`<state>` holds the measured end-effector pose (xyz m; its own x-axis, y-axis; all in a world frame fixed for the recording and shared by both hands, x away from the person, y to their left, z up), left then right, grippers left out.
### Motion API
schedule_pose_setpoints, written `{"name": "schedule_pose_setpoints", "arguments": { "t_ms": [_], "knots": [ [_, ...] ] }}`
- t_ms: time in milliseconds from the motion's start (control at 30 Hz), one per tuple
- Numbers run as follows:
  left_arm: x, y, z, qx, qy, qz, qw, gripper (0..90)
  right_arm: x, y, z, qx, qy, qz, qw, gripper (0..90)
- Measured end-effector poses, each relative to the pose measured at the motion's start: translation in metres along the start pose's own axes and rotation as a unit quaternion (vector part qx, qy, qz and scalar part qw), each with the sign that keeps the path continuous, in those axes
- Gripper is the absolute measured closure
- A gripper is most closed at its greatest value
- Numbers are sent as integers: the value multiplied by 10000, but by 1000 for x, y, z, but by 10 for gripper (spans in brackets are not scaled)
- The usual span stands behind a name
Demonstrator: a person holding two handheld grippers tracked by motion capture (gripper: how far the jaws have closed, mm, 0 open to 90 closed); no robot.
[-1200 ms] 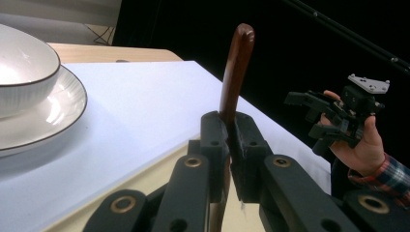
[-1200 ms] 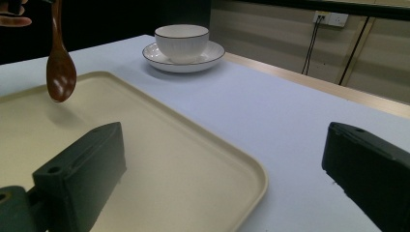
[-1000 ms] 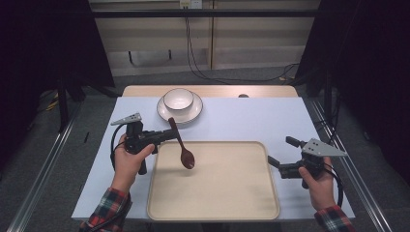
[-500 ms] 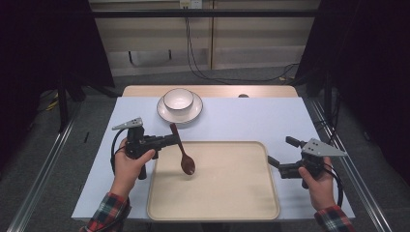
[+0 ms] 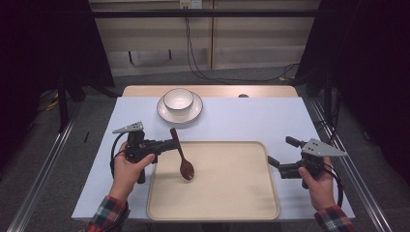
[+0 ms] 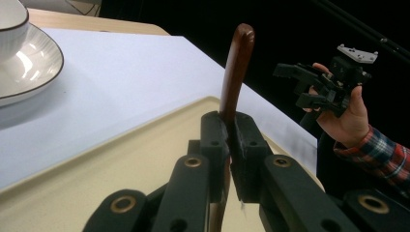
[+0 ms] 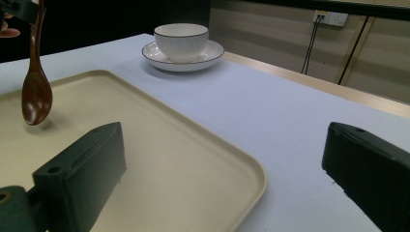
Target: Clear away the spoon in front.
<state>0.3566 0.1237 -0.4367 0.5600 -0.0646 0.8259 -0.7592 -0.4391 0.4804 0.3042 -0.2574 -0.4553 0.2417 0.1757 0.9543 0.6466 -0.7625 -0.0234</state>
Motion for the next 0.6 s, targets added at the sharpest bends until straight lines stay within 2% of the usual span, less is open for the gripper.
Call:
{"name": "schedule_pose_setpoints", "arguments": {
  "t_ms": [600],
  "knots": [
    [-11,4,1,-88,-117,-51,9999,848,-1,0,1,-3,-52,13,10000,14]
  ]
}}
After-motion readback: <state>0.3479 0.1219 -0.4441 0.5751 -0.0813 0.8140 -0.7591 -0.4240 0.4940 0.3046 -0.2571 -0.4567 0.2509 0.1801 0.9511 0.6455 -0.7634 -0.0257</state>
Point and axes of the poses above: each handheld gripper's, and its own axes: z roughly forward along the jaws, x roughly out of its top, y roughly to its right, the point moved 7 cm from there along z, roughly forward along the jaws, and after that the axes turned 4 degrees about x, right-handed, at the moved point
